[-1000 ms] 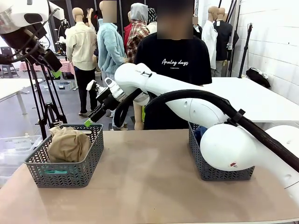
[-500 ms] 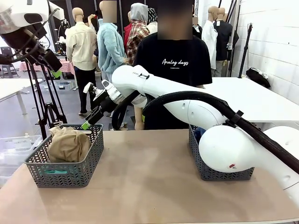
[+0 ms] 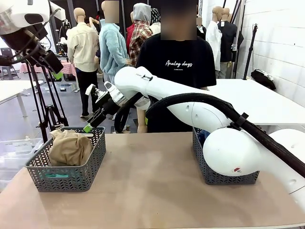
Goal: Sort the tops and bottoms.
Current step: Sort the clothes according to human instructions.
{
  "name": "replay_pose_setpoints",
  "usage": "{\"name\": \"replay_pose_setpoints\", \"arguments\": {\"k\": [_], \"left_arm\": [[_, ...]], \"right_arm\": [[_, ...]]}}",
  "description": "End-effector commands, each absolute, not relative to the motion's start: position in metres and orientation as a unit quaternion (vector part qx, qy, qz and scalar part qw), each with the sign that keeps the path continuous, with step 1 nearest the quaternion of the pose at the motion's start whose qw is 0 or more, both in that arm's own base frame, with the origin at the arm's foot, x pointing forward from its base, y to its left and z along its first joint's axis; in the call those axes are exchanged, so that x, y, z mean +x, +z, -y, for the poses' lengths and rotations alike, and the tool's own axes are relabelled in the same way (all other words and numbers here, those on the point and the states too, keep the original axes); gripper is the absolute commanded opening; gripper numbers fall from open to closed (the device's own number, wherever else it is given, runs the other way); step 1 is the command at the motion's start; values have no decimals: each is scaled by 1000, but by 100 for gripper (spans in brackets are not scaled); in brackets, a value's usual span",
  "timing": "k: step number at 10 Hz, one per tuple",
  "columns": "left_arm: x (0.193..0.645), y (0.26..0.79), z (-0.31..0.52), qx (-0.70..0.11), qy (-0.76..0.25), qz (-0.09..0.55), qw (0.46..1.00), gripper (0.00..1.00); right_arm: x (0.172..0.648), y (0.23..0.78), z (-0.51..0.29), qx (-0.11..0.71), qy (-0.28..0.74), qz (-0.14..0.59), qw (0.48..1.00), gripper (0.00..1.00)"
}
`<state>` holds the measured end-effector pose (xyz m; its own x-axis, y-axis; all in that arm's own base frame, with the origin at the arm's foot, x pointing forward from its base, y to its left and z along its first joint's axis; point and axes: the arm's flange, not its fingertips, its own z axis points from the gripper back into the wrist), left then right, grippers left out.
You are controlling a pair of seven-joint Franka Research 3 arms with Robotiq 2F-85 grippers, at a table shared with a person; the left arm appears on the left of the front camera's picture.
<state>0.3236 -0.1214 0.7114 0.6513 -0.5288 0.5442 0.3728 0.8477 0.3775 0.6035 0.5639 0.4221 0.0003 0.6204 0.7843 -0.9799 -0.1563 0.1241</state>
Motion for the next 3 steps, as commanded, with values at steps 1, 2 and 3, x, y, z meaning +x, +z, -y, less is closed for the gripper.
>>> {"name": "replay_pose_setpoints", "arguments": {"k": [1, 2, 3], "left_arm": [[322, 714, 121, 116, -252, 330, 902, 99], [322, 714, 121, 116, -252, 330, 902, 99], [322, 714, 121, 116, -252, 330, 902, 99]], "right_arm": [[604, 423, -565, 371, 665, 249, 598, 100], [604, 423, -565, 371, 665, 249, 598, 100], [604, 423, -565, 371, 665, 249, 598, 100]]}}
